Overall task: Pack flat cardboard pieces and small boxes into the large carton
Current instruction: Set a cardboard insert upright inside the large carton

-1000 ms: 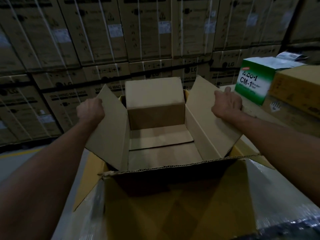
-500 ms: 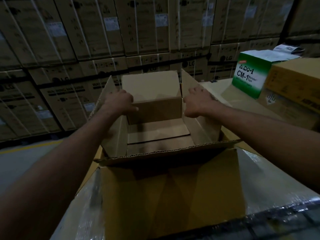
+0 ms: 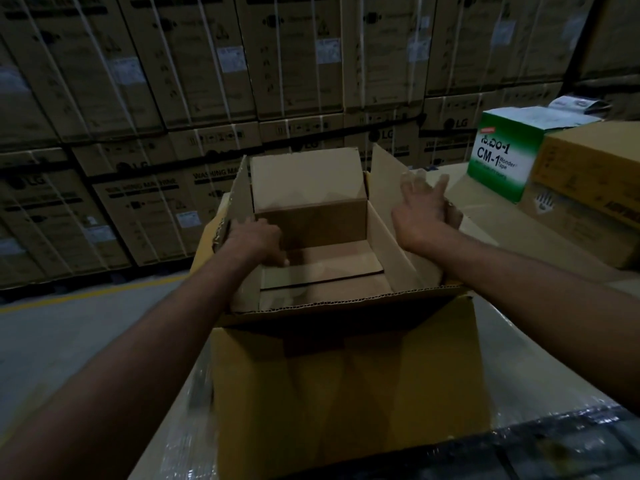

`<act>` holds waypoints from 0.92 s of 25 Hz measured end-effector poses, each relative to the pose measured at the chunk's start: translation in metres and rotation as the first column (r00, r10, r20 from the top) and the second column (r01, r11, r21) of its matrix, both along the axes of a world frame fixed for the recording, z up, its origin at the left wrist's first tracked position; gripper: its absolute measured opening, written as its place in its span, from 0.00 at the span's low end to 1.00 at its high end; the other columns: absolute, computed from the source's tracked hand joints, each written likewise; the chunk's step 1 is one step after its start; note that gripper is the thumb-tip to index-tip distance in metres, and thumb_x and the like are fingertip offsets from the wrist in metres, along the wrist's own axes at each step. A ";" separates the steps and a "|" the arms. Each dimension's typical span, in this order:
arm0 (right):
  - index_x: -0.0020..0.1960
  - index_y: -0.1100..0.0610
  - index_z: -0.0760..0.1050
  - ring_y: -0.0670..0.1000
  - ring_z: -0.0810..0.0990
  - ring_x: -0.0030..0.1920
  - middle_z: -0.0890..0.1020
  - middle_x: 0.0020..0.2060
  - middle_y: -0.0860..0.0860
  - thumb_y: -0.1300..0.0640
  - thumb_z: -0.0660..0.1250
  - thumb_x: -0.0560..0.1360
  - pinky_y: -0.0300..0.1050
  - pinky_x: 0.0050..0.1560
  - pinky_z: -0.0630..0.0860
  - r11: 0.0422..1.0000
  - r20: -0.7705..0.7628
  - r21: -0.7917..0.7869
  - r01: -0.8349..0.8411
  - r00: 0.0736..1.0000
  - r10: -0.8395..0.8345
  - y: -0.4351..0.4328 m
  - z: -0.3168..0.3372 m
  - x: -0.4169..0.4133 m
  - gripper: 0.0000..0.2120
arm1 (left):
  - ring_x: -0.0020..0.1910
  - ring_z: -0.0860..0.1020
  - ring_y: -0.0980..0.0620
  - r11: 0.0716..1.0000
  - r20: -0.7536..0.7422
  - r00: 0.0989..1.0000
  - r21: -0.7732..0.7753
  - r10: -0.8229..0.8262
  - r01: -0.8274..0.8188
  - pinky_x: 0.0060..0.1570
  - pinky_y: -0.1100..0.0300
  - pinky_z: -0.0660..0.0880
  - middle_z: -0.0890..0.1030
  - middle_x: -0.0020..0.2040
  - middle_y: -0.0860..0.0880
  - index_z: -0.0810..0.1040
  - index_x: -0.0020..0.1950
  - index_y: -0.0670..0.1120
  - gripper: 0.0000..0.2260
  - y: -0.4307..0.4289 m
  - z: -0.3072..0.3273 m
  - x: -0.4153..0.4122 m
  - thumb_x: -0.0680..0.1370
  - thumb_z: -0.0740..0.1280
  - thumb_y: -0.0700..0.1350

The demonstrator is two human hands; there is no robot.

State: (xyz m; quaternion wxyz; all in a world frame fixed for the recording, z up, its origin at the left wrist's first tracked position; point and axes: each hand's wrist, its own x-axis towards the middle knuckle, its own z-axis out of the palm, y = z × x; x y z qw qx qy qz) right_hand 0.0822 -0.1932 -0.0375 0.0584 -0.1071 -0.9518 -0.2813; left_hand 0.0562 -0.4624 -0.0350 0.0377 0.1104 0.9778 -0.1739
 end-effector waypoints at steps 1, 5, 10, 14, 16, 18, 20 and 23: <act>0.70 0.52 0.75 0.67 0.54 0.78 0.53 0.80 0.63 0.49 0.66 0.78 0.71 0.73 0.56 0.998 -0.029 -0.046 0.036 0.999 -0.037 0.008 0.001 0.000 0.22 | 0.77 0.60 0.40 0.996 -0.115 0.993 -0.085 -0.001 -0.009 0.75 0.34 0.53 0.66 0.76 0.44 0.73 0.73 0.53 0.25 -0.007 -0.001 0.000 0.77 0.68 0.60; 0.69 0.55 0.75 0.62 0.68 0.68 0.64 0.73 0.62 0.55 0.66 0.78 0.57 0.63 0.71 0.970 -0.105 -0.226 0.088 0.988 -0.114 0.031 0.004 -0.009 0.20 | 0.79 0.53 0.33 0.971 -0.410 0.890 -0.038 0.201 -0.237 0.73 0.30 0.53 0.56 0.81 0.40 0.72 0.72 0.51 0.22 -0.030 0.003 -0.004 0.79 0.67 0.53; 0.60 0.57 0.81 0.58 0.82 0.56 0.82 0.56 0.58 0.62 0.68 0.77 0.46 0.43 0.73 0.850 -0.252 -0.526 0.029 0.949 -0.189 0.053 0.011 -0.032 0.12 | 0.52 0.81 0.40 0.875 -0.387 0.809 0.384 0.443 -0.296 0.44 0.52 0.75 0.80 0.55 0.40 0.80 0.60 0.44 0.10 -0.066 0.010 -0.019 0.80 0.65 0.41; 0.55 0.55 0.84 0.58 0.84 0.52 0.85 0.50 0.56 0.64 0.70 0.76 0.45 0.43 0.75 0.763 -0.343 -0.646 -0.015 0.899 -0.273 0.062 0.003 -0.043 0.10 | 0.49 0.82 0.40 0.818 -0.437 0.756 0.532 0.488 -0.220 0.38 0.52 0.72 0.83 0.51 0.41 0.81 0.60 0.44 0.11 -0.075 0.011 -0.034 0.79 0.66 0.37; 0.58 0.55 0.83 0.58 0.83 0.55 0.84 0.53 0.57 0.63 0.69 0.77 0.47 0.45 0.76 0.785 -0.327 -0.619 -0.024 0.916 -0.230 0.063 0.000 -0.049 0.11 | 0.50 0.82 0.41 0.812 -0.416 0.766 0.538 0.490 -0.228 0.40 0.51 0.74 0.83 0.53 0.42 0.82 0.61 0.46 0.11 -0.076 0.006 -0.047 0.79 0.67 0.38; 0.64 0.55 0.80 0.59 0.80 0.61 0.80 0.61 0.58 0.62 0.66 0.78 0.50 0.52 0.78 0.832 -0.281 -0.554 -0.022 0.946 -0.162 0.063 0.003 -0.055 0.15 | 0.49 0.81 0.43 0.820 -0.388 0.790 0.520 0.475 -0.238 0.40 0.53 0.75 0.82 0.52 0.43 0.83 0.59 0.47 0.10 -0.085 0.001 -0.057 0.79 0.67 0.40; 0.68 0.56 0.77 0.60 0.74 0.67 0.72 0.69 0.59 0.61 0.65 0.79 0.54 0.61 0.74 0.876 -0.228 -0.482 -0.003 0.966 -0.121 0.059 0.006 -0.058 0.17 | 0.49 0.80 0.44 0.830 -0.356 0.816 0.501 0.455 -0.244 0.41 0.52 0.73 0.80 0.53 0.43 0.83 0.59 0.47 0.10 -0.090 0.002 -0.061 0.80 0.66 0.42; 0.65 0.53 0.79 0.59 0.67 0.70 0.69 0.70 0.58 0.58 0.69 0.75 0.57 0.66 0.67 0.967 -0.274 -0.237 -0.091 0.962 0.023 0.042 0.006 -0.057 0.18 | 0.65 0.72 0.38 0.917 -0.397 0.854 0.342 0.337 -0.203 0.61 0.42 0.70 0.70 0.70 0.38 0.78 0.64 0.47 0.14 -0.078 0.004 -0.059 0.78 0.68 0.43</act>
